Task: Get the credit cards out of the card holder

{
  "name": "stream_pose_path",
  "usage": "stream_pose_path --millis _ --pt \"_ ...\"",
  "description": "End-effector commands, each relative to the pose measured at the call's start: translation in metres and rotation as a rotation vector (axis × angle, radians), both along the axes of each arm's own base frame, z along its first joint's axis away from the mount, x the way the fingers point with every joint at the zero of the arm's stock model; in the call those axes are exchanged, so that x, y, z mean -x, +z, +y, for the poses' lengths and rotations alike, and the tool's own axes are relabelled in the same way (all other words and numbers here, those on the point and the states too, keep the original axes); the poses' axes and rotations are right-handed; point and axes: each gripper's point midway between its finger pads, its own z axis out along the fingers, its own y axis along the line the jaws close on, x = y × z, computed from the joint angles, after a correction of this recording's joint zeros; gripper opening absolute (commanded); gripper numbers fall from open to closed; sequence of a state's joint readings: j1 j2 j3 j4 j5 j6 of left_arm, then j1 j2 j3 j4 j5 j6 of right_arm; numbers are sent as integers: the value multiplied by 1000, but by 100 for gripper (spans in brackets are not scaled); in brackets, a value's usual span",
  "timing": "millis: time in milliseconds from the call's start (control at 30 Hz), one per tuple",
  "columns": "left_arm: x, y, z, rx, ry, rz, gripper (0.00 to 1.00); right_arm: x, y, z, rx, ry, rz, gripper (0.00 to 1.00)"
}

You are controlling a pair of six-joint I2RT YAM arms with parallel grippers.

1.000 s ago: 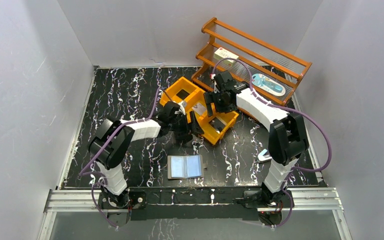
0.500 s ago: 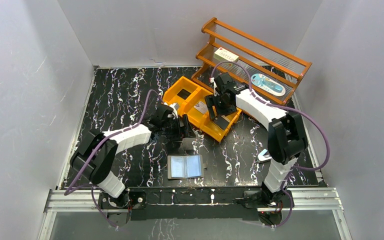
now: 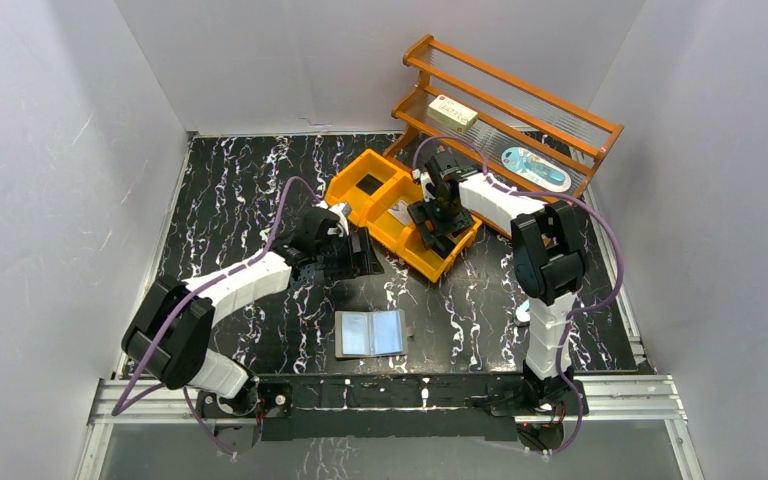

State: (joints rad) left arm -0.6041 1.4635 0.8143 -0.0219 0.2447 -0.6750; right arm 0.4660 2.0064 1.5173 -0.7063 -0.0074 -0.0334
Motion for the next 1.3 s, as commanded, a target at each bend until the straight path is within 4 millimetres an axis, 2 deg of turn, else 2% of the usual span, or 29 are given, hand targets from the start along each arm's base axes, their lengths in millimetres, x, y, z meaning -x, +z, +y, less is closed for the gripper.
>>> stream_pose_path --millis 0,133,400,533,633,800,1033,1267 --pt "4 7 10 -20 8 -21 81 -6 7 6 -9 82 -4 88" --pt "5 5 11 -18 13 -18 81 4 -5 9 -37 93 28 86" --pt "3 7 10 -19 9 -20 81 8 -24 -5 17 40 13 83" --pt "3 7 11 -22 11 -21 81 14 -33 -12 31 12 4 77" --pt "3 7 11 -24 15 -23 81 9 -23 -10 10 2 -47 74" --pt "3 7 10 -22 10 -21 81 -1 3 3 -57 21 -96 70" --pt "3 8 11 -27 12 -24 81 -7 19 9 -83 25 -112 61" --pt "2 7 10 -28 3 -21 82 -10 34 9 -92 14 -147 60"
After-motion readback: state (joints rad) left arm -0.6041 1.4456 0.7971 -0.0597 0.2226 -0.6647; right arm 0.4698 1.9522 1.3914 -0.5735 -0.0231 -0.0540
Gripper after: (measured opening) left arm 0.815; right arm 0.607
